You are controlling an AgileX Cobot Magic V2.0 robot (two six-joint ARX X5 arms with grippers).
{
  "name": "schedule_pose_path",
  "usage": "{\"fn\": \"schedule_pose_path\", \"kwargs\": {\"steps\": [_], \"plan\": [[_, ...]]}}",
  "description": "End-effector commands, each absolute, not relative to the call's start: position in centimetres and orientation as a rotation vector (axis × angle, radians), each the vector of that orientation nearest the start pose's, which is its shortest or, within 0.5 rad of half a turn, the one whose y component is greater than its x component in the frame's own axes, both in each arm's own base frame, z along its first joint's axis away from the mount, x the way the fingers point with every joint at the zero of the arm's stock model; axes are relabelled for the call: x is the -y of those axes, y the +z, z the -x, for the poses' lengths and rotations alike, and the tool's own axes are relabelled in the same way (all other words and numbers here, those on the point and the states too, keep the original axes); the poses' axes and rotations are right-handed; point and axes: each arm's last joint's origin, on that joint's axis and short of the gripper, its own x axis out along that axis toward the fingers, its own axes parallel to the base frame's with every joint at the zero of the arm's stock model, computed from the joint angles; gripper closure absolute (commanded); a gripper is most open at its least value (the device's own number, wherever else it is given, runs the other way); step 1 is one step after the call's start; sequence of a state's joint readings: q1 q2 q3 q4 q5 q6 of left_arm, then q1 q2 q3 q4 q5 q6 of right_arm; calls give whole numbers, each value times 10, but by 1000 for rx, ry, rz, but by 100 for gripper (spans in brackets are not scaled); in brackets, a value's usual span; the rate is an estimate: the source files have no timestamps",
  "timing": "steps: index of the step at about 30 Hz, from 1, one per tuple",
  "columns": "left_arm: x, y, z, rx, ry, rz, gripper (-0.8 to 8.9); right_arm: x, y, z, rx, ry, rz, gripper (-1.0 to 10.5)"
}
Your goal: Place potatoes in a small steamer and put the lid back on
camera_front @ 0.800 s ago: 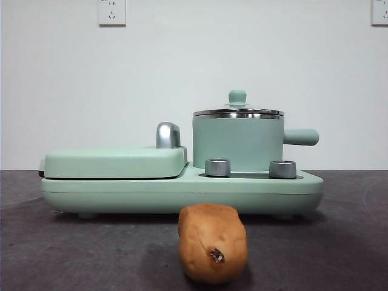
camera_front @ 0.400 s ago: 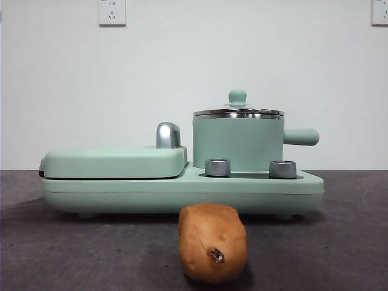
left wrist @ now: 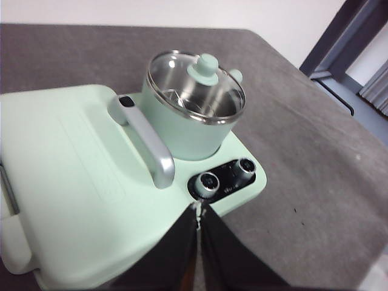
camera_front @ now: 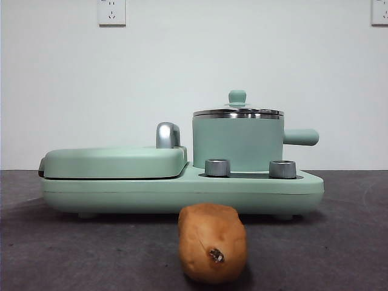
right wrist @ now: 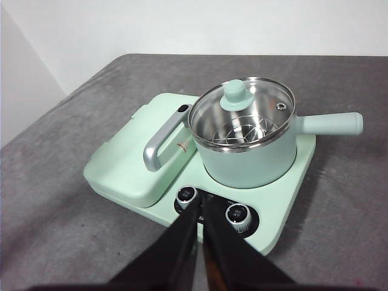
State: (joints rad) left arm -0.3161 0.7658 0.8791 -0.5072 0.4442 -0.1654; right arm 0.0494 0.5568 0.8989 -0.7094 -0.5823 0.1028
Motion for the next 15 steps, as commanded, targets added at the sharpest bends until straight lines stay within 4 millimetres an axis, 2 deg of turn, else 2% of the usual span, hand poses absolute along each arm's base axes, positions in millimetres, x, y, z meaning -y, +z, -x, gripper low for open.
{"fn": "schedule_pose_path", "kwargs": {"steps": [1, 8, 10, 15], "plan": [[62, 345, -142, -439, -741, 157, 757, -21, 352, -91, -382, 614, -183, 886], [66, 342, -149, -470, -744, 165, 392, -21, 352, -91, -388, 610, -201, 503], [67, 342, -153, -482, -745, 164, 342, -21, 352, -91, -391, 608, -212, 473], [80, 349, -169, -511, -775, 149, 335, -21, 352, -91, -392, 607, -215, 464]]}}
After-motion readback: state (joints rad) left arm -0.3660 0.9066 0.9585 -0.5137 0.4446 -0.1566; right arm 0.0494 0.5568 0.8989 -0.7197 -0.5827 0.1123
